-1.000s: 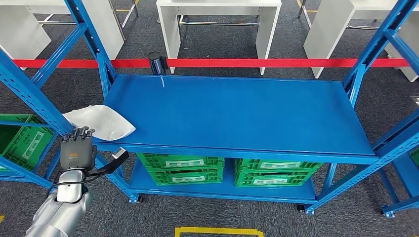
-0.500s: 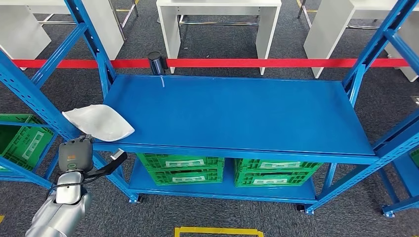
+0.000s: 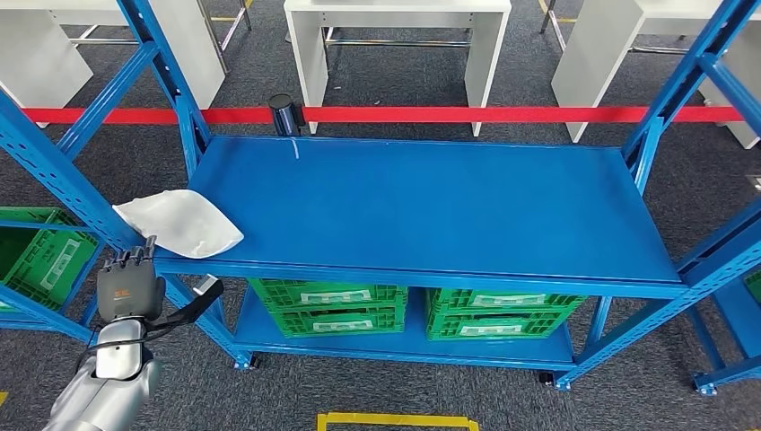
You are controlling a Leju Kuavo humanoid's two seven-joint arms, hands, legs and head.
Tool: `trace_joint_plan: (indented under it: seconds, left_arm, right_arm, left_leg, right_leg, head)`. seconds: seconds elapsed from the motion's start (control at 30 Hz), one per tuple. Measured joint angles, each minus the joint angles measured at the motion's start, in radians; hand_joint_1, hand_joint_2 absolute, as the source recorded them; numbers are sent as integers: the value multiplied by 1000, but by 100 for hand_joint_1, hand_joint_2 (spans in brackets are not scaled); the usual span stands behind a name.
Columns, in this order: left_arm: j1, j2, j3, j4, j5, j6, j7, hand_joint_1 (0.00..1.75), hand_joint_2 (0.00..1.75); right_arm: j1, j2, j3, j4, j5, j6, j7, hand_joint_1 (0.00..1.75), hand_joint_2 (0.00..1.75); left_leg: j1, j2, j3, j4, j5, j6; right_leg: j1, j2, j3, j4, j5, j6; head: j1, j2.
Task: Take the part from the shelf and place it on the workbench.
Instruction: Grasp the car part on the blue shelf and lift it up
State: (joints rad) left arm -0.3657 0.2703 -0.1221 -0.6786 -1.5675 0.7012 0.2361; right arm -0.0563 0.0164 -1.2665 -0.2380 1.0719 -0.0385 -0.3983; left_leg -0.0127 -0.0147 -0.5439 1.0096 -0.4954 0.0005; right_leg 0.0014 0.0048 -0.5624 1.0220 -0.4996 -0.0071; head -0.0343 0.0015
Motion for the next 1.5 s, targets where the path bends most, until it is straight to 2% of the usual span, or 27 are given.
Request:
trace_joint_plan:
  seconds: [0.43,0.83,1.17,1.5]
  left_arm:
    - [-8,8,-15,5,0,0,10,0,175]
    - [-40,6,-139,-19,0,0,44,0,175]
    - [-90,-27,-233,-18,0,0,23,0,175]
    - [-93,-55,-240,-22,0,0,3,0,175]
  right_arm:
    - [0,-2,0,-1,16,0,8,0,0]
    - [7,-11,2,-4,35,0,3,0,0]
    - [38,-4,-5,-27,32,0,24,0,0]
    - [66,19,-14,-86,38,0,1,0,0]
  left_leg:
    - [0,0,0,0,0,0]
    - [0,0,0,0,0,0]
    - [0,0,0,0,0,0]
    - [0,0,0,0,0,0]
  right_leg:
    - [0,0,0,0,0,0]
    - [0,0,0,0,0,0]
    - [0,0,0,0,0,0]
    - [0,0,0,0,0,0]
  head:
    - [0,0]
    - [0,0]
    - [0,0]
    - [0,0]
